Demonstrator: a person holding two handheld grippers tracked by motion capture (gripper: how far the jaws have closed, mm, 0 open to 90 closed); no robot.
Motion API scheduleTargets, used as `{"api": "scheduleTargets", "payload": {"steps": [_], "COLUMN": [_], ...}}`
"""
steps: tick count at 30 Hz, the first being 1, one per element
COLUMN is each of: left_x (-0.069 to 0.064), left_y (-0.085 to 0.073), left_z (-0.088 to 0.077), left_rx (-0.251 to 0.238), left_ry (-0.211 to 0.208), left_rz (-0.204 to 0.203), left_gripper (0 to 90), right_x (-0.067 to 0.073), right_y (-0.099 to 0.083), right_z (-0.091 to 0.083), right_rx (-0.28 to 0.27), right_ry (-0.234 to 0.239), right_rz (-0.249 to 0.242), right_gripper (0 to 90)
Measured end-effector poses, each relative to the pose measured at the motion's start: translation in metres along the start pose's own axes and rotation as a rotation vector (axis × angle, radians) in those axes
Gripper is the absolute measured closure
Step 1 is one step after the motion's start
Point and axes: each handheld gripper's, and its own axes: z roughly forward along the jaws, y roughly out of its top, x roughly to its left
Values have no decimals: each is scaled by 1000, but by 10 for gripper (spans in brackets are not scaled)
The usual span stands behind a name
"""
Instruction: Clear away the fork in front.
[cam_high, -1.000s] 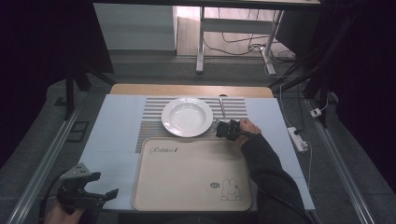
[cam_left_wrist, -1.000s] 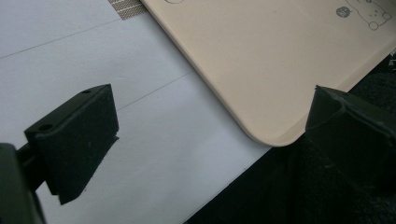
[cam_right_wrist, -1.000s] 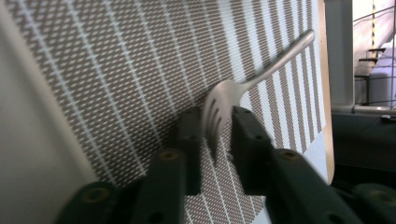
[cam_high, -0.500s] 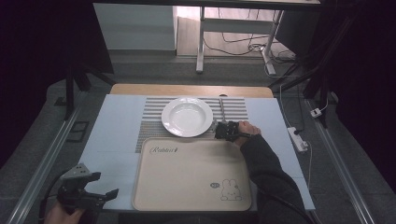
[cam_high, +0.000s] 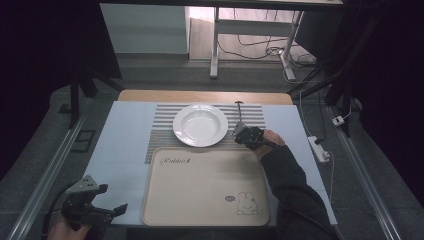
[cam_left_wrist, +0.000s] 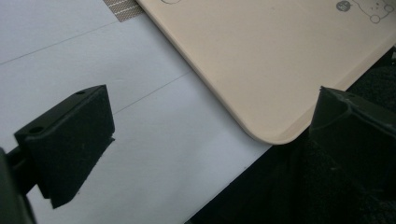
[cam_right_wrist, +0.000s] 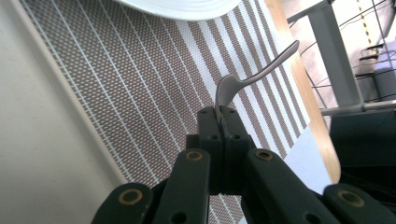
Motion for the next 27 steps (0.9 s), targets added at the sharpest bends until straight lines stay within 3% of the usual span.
{"api": "scheduleTargets", "payload": {"steps": [2, 4, 5, 6, 7, 16, 27], "left_x": [0, 0, 0, 1, 1, 1, -3], "left_y": [0, 0, -1, -1, -1, -1, 6], "left_z": [0, -1, -1, -2, -2, -3, 0], "left_rx": [-4, -9, -13, -16, -17, -26, -53], "left_ry": [-1, 0, 0, 0, 2, -1, -47], "left_rz": [0, -3, -5, -7, -8, -7, 39], "left_gripper": [0, 0, 0, 0, 0, 0, 0], "right_x": [-1, -7, -7, -11, -12, -24, -18], "right_y": [-1, -6, -6, -9, -10, -23, -40], "right_z": [-2, -9, -9, -14, -16, -38, -72], "right_rx": [-11, -53, -53, -85, -98, -195, -299], "right_ry": [2, 44, 44, 71, 81, 161, 240], "right_rz": [22, 104, 104, 163, 189, 359, 436], "right_gripper": [899, 898, 898, 898, 898, 899, 899]}}
